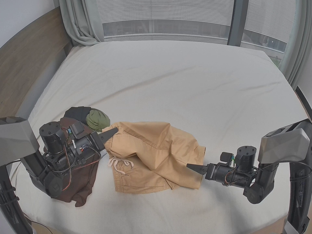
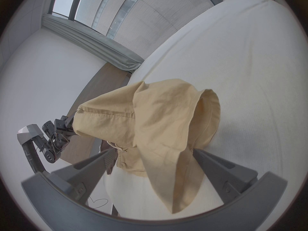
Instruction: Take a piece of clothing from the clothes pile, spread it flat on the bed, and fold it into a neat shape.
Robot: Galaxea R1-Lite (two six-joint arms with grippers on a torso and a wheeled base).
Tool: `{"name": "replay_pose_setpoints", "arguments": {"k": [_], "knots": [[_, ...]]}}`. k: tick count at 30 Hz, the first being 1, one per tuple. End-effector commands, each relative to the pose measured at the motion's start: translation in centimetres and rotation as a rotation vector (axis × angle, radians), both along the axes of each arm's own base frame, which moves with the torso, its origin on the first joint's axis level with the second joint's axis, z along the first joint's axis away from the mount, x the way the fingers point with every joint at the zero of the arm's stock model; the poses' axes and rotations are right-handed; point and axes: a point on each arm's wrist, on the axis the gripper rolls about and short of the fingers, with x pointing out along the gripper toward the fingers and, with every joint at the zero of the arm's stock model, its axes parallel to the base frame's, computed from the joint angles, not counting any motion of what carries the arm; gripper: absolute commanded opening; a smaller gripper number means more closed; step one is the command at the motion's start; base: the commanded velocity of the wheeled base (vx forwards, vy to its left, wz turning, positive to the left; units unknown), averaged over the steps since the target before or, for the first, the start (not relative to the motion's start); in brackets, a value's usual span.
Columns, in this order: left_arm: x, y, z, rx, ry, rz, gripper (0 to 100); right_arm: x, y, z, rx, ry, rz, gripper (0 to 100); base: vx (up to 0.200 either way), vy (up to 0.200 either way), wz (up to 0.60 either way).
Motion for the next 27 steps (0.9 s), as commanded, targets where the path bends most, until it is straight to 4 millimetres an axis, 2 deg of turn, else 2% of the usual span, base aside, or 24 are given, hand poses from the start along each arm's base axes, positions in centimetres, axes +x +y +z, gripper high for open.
{"name": "replay_pose_setpoints", "arguments": {"k": [1, 11, 15, 16, 27], "knots": [[0.0, 0.0, 0.1, -0.001, -0.002, -0.002, 0, 0.8, 0.5, -1.7, -0.001, 0.022, 0.0, 100, 0.0, 0.0, 0.0], [0.0, 0.0, 0.0, 0.0, 0.001, -0.002, 0, 1.4, 0.9, -0.8, 0.027, -0.015, 0.002, 100, 0.0, 0.0, 0.0], [0.0, 0.0, 0.0, -0.001, -0.001, -0.002, 0, 1.3, 0.9, 0.4, 0.043, -0.039, 0.002, 100, 0.0, 0.0, 0.0], [0.0, 0.0, 0.0, -0.001, -0.001, -0.002, 0, 1.3, 0.9, 0.3, 0.045, -0.035, 0.001, 0, 0.0, 0.0, 0.0], [0.0, 0.0, 0.2, -0.002, -0.007, 0.0, 0, 1.2, 0.8, -0.2, 0.041, -0.013, -0.002, 0, 0.0, 0.0, 0.0]]}}
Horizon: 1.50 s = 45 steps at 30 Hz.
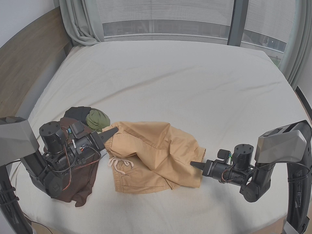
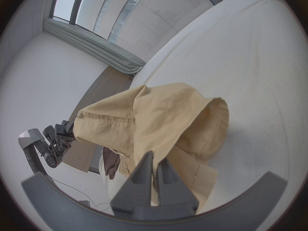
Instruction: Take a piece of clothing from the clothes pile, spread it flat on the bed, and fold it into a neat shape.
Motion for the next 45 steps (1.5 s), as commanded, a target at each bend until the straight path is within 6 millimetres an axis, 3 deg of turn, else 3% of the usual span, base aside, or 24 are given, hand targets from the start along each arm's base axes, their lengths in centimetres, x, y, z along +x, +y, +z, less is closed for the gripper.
{"name": "replay_pose_setpoints", "arguments": {"k": [1, 4, 9, 15, 25, 33, 45], "knots": [[0.0, 0.0, 0.1, -0.001, -0.004, 0.002, 0, -0.2, -0.1, 0.0, -0.003, 0.007, 0.001, 0, 0.0, 0.0, 0.0], [0.0, 0.1, 0.1, -0.003, -0.004, -0.001, 0, -0.6, -0.4, 0.8, 0.0, -0.003, -0.002, 0, 0.0, 0.0, 0.0], [-0.1, 0.4, 0.7, -0.011, -0.02, -0.035, 0, -1.5, -1.4, 4.7, 0.035, -0.081, -0.011, 0, 0.0, 0.0, 0.0], [0.0, 0.6, 0.8, -0.007, -0.03, -0.046, 0, -2.3, -1.9, 6.9, 0.052, -0.137, -0.016, 0, 0.0, 0.0, 0.0], [0.2, 1.3, 0.6, 0.045, -0.067, -0.027, 0, -3.0, -1.9, 8.9, 0.071, -0.196, -0.006, 0, 0.0, 0.0, 0.0], [0.2, 1.3, 0.6, 0.047, -0.065, -0.026, 0, -3.1, -2.2, 9.2, 0.073, -0.206, 0.007, 0, 0.0, 0.0, 0.0], [0.2, 1.3, 0.6, 0.048, -0.07, -0.024, 0, -3.0, -5.4, 11.6, 0.096, -0.279, -0.045, 0, 0.0, 0.0, 0.0]]}}
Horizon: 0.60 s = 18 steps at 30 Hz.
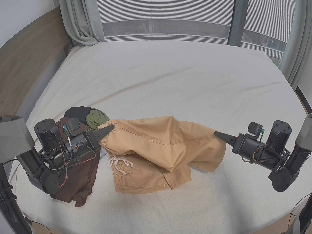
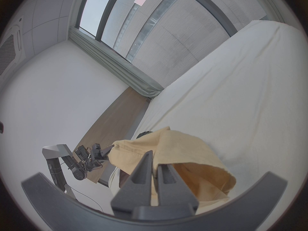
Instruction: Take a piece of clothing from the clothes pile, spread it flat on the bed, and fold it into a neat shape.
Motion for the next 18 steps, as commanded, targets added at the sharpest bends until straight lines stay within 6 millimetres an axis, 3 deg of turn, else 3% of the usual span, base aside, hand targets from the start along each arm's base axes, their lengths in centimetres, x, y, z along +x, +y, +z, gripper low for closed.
{"name": "replay_pose_setpoints", "arguments": {"k": [1, 18], "knots": [[0.0, 0.0, 0.0, 0.0, 0.001, 0.0, 0, -0.1, -1.1, 1.0, 0.01, -0.032, -0.017, 0, 0.0, 0.0, 0.0], [0.2, 0.0, -0.2, 0.016, -0.012, 0.004, 0, 0.2, -4.3, 2.5, 0.031, -0.077, -0.06, 0, 0.0, 0.0, 0.0]]}}
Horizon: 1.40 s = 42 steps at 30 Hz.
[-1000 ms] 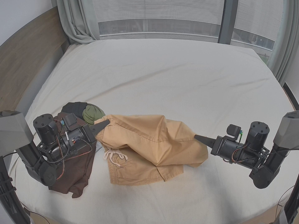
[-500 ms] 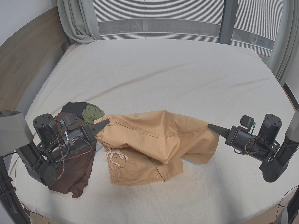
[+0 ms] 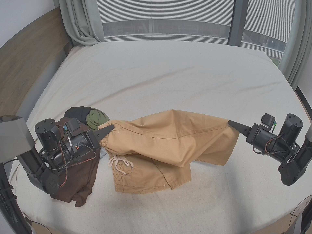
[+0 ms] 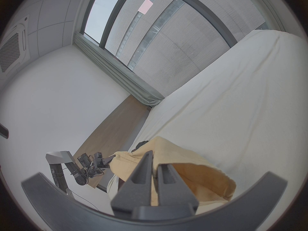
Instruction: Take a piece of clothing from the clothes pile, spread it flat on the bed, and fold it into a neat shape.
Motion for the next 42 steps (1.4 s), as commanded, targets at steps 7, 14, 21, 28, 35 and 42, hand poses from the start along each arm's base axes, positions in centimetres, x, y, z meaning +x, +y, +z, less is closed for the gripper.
{"name": "replay_pose_setpoints", "arguments": {"k": [7, 14, 21, 28, 35, 42], "knots": [[0.3, 0.6, -0.2, 0.038, -0.027, 0.018, 0, 0.4, -2.0, 0.5, 0.019, -0.006, -0.042, 0, 0.0, 0.0, 0.0], [0.6, 0.9, 0.0, 0.055, -0.058, 0.029, 0, 0.7, -2.4, 0.8, 0.044, -0.002, -0.056, 0, 0.0, 0.0, 0.0], [0.9, 1.2, 0.1, 0.084, -0.093, 0.04, 0, 1.1, -3.2, 1.0, 0.051, -0.01, -0.081, 0, 0.0, 0.0, 0.0], [1.4, 1.4, 0.6, 0.081, -0.119, 0.05, 0, 1.4, -3.9, 1.0, 0.051, -0.016, -0.107, 0, 0.0, 0.0, 0.0], [1.7, 1.5, 0.9, 0.083, -0.138, 0.056, 0, 1.7, -4.4, 0.6, 0.05, -0.007, -0.123, 0, 0.0, 0.0, 0.0], [2.3, 1.9, 1.1, 0.081, -0.157, 0.074, 0, 1.8, -4.4, 0.4, 0.049, 0.0, -0.125, 0, 0.0, 0.0, 0.0]]}}
